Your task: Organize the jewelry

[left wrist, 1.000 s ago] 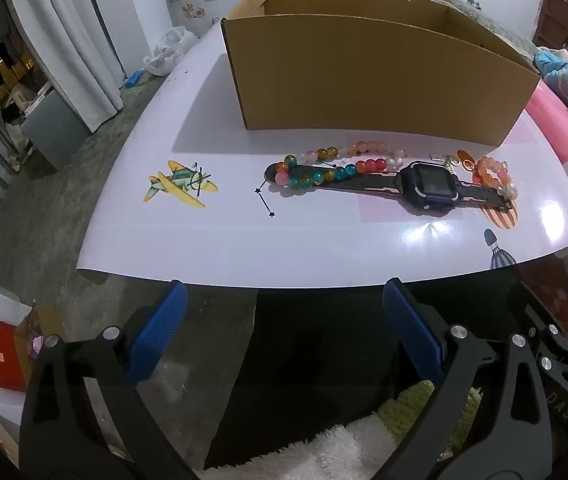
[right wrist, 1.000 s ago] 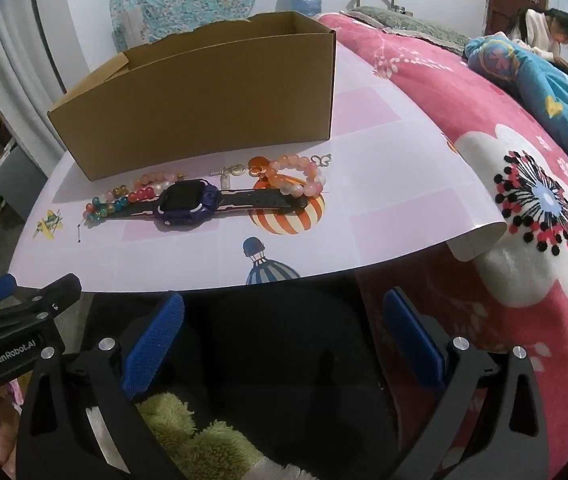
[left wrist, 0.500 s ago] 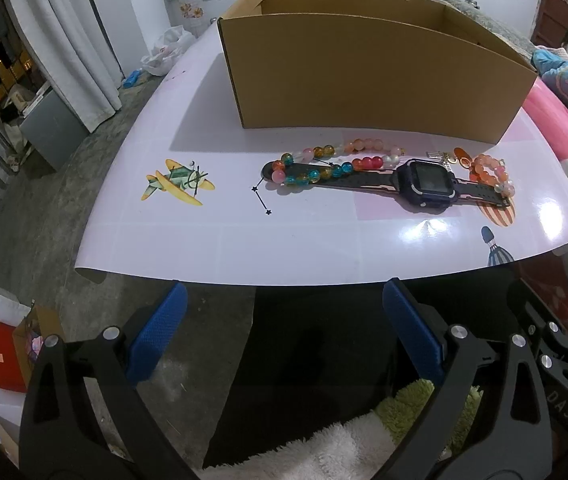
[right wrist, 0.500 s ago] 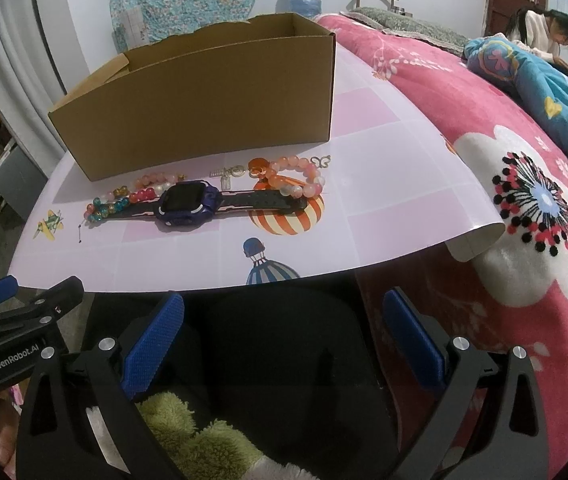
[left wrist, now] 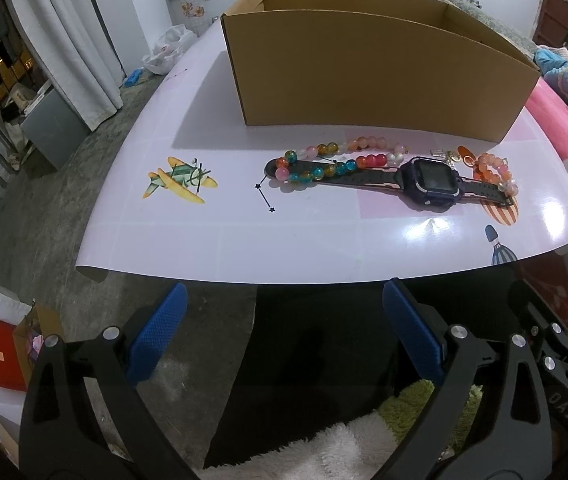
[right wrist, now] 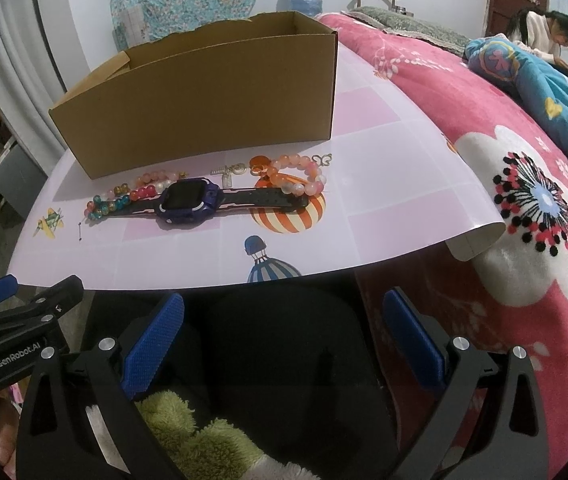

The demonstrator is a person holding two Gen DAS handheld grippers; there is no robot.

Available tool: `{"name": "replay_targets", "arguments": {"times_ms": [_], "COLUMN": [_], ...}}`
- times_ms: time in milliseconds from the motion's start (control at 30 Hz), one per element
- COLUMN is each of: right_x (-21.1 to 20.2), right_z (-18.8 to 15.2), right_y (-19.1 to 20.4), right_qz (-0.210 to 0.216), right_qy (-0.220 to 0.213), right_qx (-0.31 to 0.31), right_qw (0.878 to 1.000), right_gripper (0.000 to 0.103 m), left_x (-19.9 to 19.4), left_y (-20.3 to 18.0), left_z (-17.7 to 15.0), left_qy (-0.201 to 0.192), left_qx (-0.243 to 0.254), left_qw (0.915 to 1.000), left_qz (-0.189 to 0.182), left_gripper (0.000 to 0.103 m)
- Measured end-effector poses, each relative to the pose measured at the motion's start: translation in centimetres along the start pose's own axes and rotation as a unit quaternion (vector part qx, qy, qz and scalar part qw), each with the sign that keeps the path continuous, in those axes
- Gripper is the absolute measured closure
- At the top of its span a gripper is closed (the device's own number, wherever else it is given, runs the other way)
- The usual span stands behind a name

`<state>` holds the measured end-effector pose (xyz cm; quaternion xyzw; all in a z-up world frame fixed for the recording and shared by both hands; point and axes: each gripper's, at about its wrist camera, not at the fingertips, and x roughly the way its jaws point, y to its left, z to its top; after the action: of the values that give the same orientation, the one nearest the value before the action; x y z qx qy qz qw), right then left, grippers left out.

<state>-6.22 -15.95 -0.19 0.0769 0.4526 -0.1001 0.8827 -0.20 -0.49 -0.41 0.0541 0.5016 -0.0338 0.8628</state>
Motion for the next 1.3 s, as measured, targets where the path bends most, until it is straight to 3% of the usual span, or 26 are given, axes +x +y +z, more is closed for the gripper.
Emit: {"name": "replay_targets", "arguments": {"times_ms": [1300], "right_x": [-0.07], "right_z": [-0.08], "right_y": [0.05], "right_qz": [0.000], "right_qy": [0.001], "right_qx": [-0.001], "right_qw": [1.000], "right_gripper": [0.006], "left_x": [-0.07], "left_y": [0.35], "left_z": [-0.14], "left_qy": [-0.003], "left_qx": [0.001], "left_qw": [1.0000], "left_qz": [0.002], "left_gripper": [0.008]}}
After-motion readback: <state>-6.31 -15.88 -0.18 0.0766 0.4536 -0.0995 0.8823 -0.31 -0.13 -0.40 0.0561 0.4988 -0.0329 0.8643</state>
